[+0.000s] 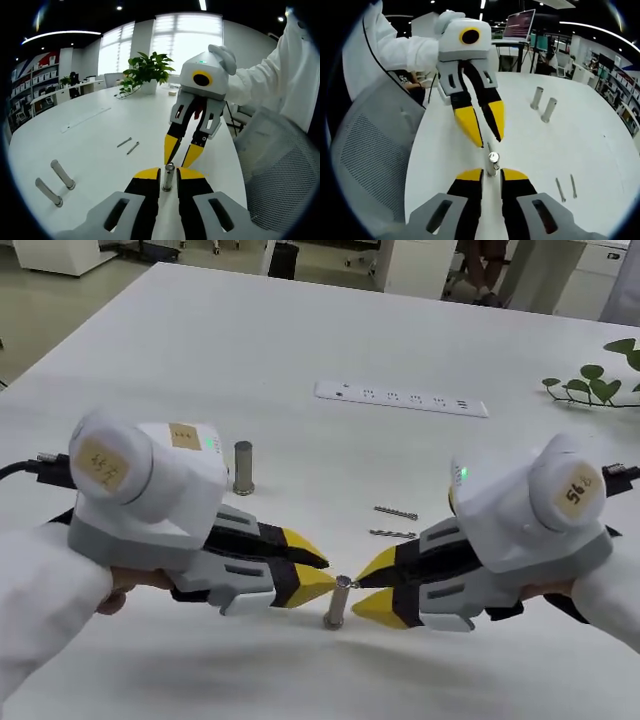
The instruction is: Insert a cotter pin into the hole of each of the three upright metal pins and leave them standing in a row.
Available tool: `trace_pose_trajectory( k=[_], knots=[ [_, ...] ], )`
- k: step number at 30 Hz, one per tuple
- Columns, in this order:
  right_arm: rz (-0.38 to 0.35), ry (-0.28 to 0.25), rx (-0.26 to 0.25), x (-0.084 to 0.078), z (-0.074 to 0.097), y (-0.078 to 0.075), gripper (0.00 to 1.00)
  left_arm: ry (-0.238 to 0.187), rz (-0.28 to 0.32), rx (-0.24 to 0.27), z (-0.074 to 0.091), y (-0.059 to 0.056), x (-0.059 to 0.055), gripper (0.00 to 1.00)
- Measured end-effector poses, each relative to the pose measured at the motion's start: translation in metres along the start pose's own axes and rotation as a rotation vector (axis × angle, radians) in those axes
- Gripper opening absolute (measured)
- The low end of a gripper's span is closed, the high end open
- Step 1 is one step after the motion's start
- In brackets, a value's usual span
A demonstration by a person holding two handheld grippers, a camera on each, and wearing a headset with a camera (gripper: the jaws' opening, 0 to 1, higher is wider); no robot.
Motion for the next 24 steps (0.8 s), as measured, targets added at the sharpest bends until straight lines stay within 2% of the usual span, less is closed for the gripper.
trace_pose_trajectory(
  k=[3,8,10,13,15,18,22,24],
  knots=[
    [-0.002,-0.002,0.0,0.002,-0.002,0.0,0.09,0.0,-0.002,0.001,0.001,-0.002,-0.003,0.25],
    [-0.009,-0.003,-0.002,0.004,-0.006,-0.001,0.11,-0.005,0.013,0.023,0.007,-0.002,-0.01,0.33],
    [-0.014,-0.006,-0.006,0.004,-0.007,-0.002,0.12,-0.005,0.018,0.049,0.01,0.001,-0.013,0.37],
    [-0.028,-0.011,-0.002,0.005,-0.01,-0.001,0.13,-0.024,0.029,0.079,0.016,0.003,-0.015,0.49],
    [-0.03,-0.012,-0.002,0.005,-0.012,-0.001,0.13,-0.029,0.034,0.106,0.019,0.005,-0.017,0.63],
    [-0.037,-0.017,0.001,0.006,-0.013,0.0,0.13,-0.014,0.044,0.141,0.024,0.009,-0.021,0.81],
    [-0.042,-0.018,0.004,0.005,-0.017,0.0,0.12,-0.025,0.071,0.142,0.03,0.008,-0.025,0.85],
    [-0.044,-0.018,0.007,0.005,-0.019,0.0,0.11,-0.029,0.074,0.146,0.032,0.007,-0.026,0.91]
  ],
)
Point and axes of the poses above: the centre of the closed fingertips' face, and the gripper's own axes: z roughly backward along the fingers, y roughly to its left, x roughly out of its top, the point moved 2 cm from there along z, roughly backward along the fingers, and after that the axes turned 11 degrees about -x, right-handed, at the moved point
